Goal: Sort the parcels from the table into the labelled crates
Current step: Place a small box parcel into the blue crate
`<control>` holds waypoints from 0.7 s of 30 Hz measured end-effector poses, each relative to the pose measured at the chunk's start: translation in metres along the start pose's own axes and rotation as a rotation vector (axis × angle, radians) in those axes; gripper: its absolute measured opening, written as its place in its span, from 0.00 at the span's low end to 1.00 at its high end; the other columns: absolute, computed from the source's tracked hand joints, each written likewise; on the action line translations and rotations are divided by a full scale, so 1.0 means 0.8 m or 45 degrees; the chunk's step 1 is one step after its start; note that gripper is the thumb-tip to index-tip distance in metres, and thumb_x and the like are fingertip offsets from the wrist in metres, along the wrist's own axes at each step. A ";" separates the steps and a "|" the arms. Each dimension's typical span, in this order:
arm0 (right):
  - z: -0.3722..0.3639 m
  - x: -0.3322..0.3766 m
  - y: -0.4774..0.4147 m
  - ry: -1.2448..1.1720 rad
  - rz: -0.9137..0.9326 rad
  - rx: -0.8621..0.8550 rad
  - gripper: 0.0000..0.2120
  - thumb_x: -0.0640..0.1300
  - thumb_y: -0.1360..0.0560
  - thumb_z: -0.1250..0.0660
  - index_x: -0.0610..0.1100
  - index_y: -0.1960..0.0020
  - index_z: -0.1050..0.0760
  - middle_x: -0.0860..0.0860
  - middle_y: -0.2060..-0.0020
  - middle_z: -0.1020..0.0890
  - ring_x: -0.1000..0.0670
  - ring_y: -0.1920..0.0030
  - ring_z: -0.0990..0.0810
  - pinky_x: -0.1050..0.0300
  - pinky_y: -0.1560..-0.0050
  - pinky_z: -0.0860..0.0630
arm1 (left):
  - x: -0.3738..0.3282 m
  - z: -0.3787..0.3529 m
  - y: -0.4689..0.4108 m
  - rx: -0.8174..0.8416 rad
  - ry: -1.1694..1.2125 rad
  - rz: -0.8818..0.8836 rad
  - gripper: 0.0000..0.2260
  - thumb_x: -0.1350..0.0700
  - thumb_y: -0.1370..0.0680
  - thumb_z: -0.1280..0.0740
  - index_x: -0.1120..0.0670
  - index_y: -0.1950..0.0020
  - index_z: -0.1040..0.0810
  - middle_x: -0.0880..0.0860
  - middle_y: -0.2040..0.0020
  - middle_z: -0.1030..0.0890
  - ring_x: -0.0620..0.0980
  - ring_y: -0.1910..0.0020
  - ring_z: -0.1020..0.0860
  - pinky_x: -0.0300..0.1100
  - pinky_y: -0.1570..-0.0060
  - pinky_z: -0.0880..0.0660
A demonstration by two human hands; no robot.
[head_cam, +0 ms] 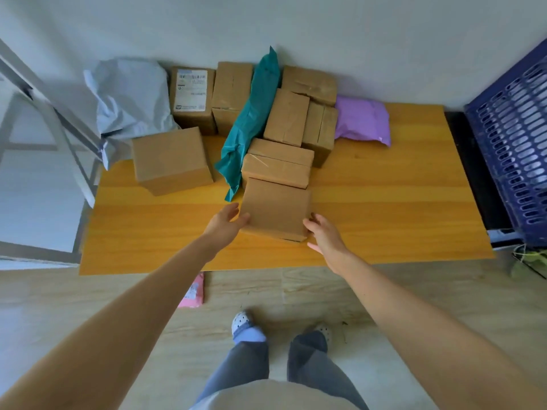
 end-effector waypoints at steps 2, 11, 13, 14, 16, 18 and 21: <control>0.001 -0.005 -0.003 0.006 -0.023 -0.004 0.22 0.48 0.18 0.41 0.45 0.26 0.37 0.49 0.28 0.33 0.47 0.31 0.32 0.48 0.32 0.33 | 0.001 -0.001 -0.005 -0.021 0.022 0.001 0.24 0.46 0.20 0.38 0.49 0.25 0.37 0.47 0.29 0.30 0.51 0.33 0.30 0.46 0.35 0.32; -0.004 -0.019 0.000 -0.006 -0.025 -0.014 0.21 0.48 0.17 0.43 0.45 0.25 0.37 0.49 0.28 0.33 0.47 0.30 0.33 0.48 0.33 0.32 | 0.000 -0.006 -0.010 -0.032 0.068 -0.012 0.18 0.50 0.19 0.38 0.49 0.29 0.30 0.47 0.38 0.26 0.47 0.40 0.30 0.52 0.32 0.32; -0.002 -0.021 0.004 -0.030 -0.018 -0.009 0.22 0.48 0.17 0.43 0.45 0.25 0.38 0.49 0.28 0.33 0.47 0.30 0.33 0.48 0.33 0.31 | -0.002 -0.008 -0.003 -0.053 0.082 0.001 0.18 0.50 0.19 0.38 0.49 0.30 0.28 0.46 0.40 0.26 0.48 0.40 0.29 0.52 0.33 0.31; 0.000 -0.022 0.007 -0.041 -0.015 -0.007 0.23 0.48 0.17 0.42 0.45 0.25 0.39 0.49 0.27 0.33 0.47 0.30 0.33 0.48 0.33 0.31 | -0.003 -0.009 0.002 -0.062 0.093 0.008 0.17 0.50 0.19 0.38 0.50 0.30 0.28 0.47 0.41 0.26 0.49 0.39 0.28 0.52 0.33 0.31; 0.003 -0.023 0.011 -0.064 -0.004 0.002 0.24 0.50 0.18 0.41 0.44 0.24 0.39 0.49 0.27 0.34 0.47 0.30 0.33 0.48 0.33 0.31 | -0.006 -0.010 0.015 -0.073 0.112 0.014 0.17 0.49 0.19 0.38 0.50 0.31 0.28 0.47 0.42 0.26 0.50 0.40 0.27 0.49 0.36 0.29; 0.008 -0.023 0.016 -0.087 0.020 0.016 0.25 0.51 0.19 0.40 0.45 0.24 0.39 0.50 0.28 0.34 0.48 0.30 0.34 0.49 0.33 0.31 | -0.010 -0.011 0.028 -0.089 0.121 0.006 0.17 0.48 0.19 0.39 0.50 0.31 0.28 0.48 0.40 0.25 0.50 0.41 0.27 0.46 0.42 0.28; 0.016 -0.022 0.026 -0.100 0.070 0.036 0.26 0.53 0.19 0.40 0.46 0.25 0.38 0.51 0.28 0.33 0.48 0.30 0.34 0.50 0.32 0.35 | -0.020 -0.015 0.047 -0.112 0.157 -0.016 0.16 0.46 0.19 0.40 0.49 0.33 0.27 0.50 0.38 0.26 0.52 0.40 0.27 0.49 0.39 0.29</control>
Point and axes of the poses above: each hand's wrist, its own y-axis away from the middle knuckle, its own z-axis out of the back of the hand, x = y × z, the point moved 1 cm from there along -y, towards the middle knuckle
